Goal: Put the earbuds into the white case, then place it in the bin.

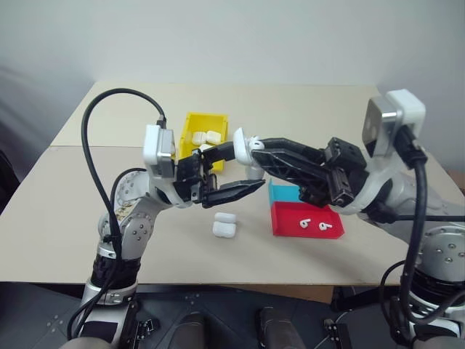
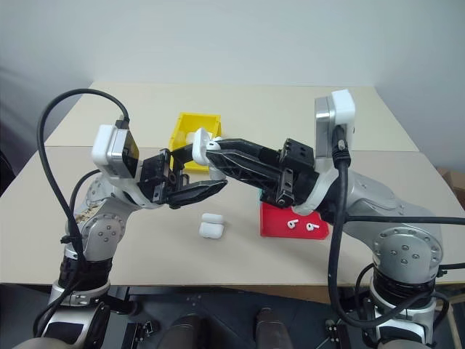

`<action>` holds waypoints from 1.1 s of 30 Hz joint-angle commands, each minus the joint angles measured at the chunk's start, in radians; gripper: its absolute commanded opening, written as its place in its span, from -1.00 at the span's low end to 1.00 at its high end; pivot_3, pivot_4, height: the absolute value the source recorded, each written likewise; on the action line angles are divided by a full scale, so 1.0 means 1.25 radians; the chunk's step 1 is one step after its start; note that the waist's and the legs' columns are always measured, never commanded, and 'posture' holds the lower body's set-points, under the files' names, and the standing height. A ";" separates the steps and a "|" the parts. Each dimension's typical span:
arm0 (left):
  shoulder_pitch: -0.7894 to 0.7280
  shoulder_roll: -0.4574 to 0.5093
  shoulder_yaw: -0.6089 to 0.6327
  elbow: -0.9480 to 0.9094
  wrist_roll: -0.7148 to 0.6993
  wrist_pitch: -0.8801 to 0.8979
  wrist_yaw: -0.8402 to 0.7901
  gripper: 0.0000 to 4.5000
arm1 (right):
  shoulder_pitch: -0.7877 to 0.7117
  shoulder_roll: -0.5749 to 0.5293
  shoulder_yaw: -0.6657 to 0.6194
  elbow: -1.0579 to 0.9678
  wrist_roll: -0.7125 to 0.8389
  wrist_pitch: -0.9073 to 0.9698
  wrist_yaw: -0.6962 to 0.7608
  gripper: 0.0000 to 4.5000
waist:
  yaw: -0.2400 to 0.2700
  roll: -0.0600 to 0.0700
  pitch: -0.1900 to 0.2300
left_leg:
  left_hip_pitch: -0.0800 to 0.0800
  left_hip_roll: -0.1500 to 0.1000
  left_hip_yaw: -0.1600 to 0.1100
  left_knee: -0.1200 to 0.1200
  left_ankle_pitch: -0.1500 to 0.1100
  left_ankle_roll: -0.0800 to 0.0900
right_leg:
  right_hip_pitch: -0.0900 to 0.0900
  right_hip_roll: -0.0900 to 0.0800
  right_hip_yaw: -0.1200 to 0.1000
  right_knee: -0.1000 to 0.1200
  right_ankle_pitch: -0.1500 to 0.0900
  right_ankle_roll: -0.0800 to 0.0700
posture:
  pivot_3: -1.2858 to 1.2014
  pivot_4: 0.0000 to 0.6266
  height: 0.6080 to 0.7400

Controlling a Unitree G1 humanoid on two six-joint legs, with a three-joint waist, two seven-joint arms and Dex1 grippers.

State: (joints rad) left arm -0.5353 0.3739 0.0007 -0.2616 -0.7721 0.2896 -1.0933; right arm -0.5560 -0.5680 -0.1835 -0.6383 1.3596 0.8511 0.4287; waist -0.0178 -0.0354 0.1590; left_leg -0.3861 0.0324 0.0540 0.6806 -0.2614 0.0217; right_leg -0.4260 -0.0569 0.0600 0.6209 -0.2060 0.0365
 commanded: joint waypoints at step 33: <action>-0.057 -0.044 -0.048 0.099 0.094 -0.033 -0.029 0.26 | -0.489 -0.199 0.351 0.281 -0.600 -0.202 0.526 -0.99 | 0.005 0.002 0.000 | -0.009 0.000 0.002 0.000 -0.001 0.002 | -0.006 -0.001 -0.002 -0.007 0.001 0.001 | 0.03 -0.52 1.00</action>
State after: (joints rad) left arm -0.5856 0.3224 -0.0630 -0.1248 -0.6574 0.2646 -1.1228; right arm -1.1418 -0.8067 0.2411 -0.2885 0.6662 0.6551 1.0301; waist -0.0120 -0.0330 0.1595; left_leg -0.3994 0.0326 0.0562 0.6803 -0.2625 0.0237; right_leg -0.4363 -0.0581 0.0578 0.6131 -0.2044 0.0376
